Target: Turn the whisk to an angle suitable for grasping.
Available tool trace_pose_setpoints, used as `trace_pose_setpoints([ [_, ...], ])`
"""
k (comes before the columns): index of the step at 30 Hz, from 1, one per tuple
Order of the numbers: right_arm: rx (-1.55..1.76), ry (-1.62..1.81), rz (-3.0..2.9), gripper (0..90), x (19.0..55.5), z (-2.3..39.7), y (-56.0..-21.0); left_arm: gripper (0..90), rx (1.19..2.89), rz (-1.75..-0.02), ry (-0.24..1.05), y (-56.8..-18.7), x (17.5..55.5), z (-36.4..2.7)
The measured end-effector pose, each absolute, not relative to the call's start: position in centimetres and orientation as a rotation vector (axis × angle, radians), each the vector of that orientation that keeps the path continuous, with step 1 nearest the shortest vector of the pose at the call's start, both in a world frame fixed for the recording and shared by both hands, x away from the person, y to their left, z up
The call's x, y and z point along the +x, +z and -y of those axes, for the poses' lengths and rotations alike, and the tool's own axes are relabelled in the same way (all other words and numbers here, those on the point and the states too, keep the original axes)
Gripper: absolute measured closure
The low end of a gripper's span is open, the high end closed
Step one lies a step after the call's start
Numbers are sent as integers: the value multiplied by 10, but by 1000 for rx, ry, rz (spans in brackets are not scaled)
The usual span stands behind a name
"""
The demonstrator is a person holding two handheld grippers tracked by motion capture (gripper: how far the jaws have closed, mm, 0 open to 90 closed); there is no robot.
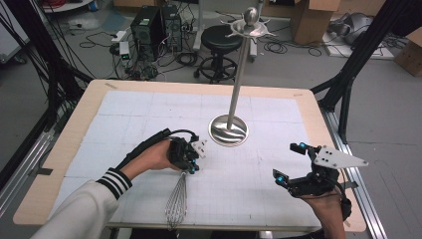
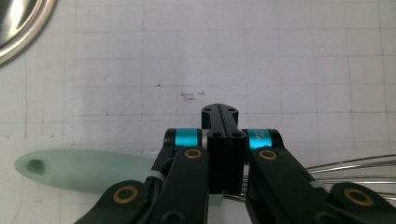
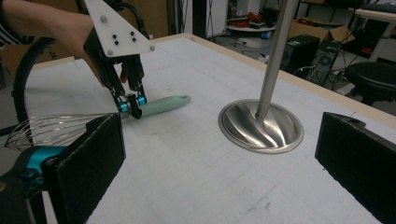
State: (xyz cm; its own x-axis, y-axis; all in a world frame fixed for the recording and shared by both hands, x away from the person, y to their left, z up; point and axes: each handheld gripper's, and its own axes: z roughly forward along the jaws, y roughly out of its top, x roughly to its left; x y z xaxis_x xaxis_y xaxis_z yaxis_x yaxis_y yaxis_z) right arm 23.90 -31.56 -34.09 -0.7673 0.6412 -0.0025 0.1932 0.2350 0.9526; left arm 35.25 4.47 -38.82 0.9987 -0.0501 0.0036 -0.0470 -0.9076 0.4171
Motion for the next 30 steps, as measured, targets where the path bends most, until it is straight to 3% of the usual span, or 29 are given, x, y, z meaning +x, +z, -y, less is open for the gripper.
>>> trace_pose_setpoints([
  [30, 762, 1551, -2113, 7, 238, 317, -340, 900, 2647, 4, -31, -403, 349, -65],
])
